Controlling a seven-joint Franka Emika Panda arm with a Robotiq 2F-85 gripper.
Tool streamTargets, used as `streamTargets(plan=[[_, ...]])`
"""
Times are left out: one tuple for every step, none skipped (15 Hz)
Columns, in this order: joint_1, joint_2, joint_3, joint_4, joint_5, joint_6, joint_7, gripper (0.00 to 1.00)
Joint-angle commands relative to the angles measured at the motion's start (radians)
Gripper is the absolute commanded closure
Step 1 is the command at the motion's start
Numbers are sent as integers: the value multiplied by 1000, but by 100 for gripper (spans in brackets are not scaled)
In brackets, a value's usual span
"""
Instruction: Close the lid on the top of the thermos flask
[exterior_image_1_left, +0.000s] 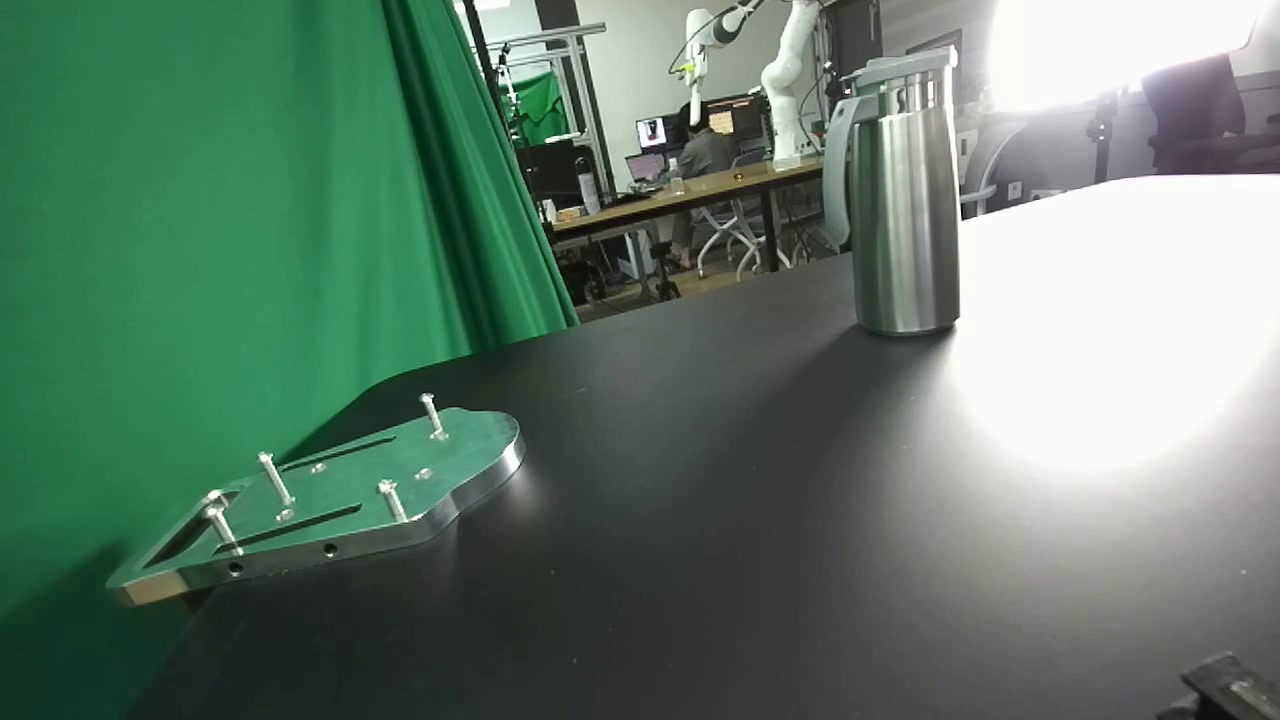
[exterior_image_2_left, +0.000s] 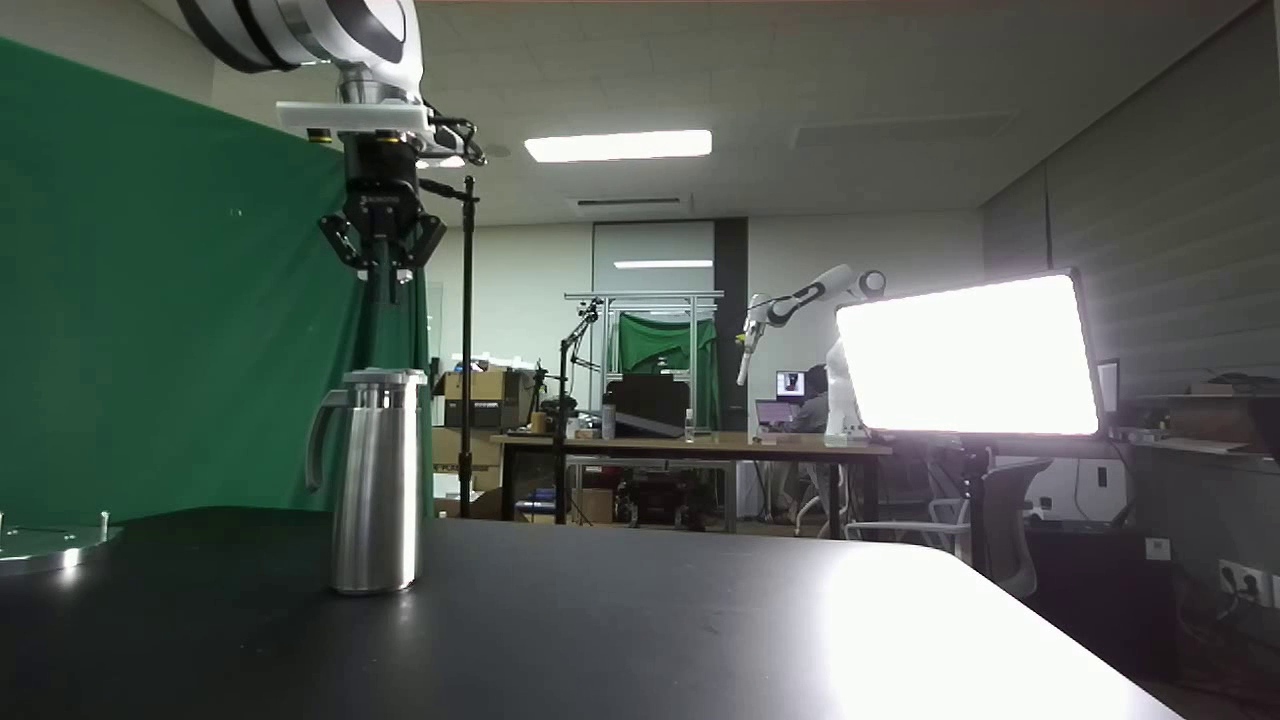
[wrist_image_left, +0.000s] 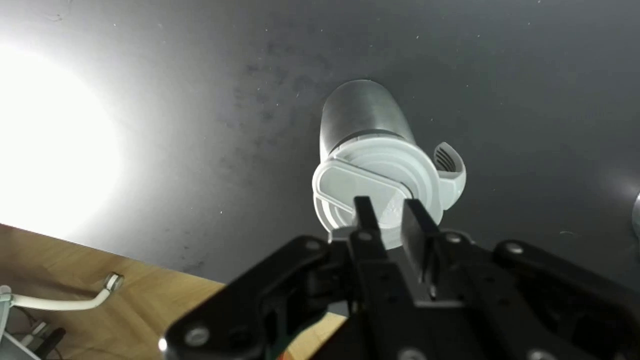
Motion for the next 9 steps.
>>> streamTargets(plan=[[-1,-52,-5,-36,7,-9,-9,46],[-1,-57,-6,-39,7,-9,-10,41],[-1,-61,-7,-43,6,-9,-10,34],[-1,-65,-7,-47,6,-9,-10,27],[-1,-68,-8,-50,5,-10,-10,20],[-1,-71,-9,-54,4,-10,-10,13],[-1,-74,-10,-57,4,-11,-10,7],[-2,-76,-11,-59,4,-11,-11,2],[-2,-78,-11,-61,3,-12,-9,0]])
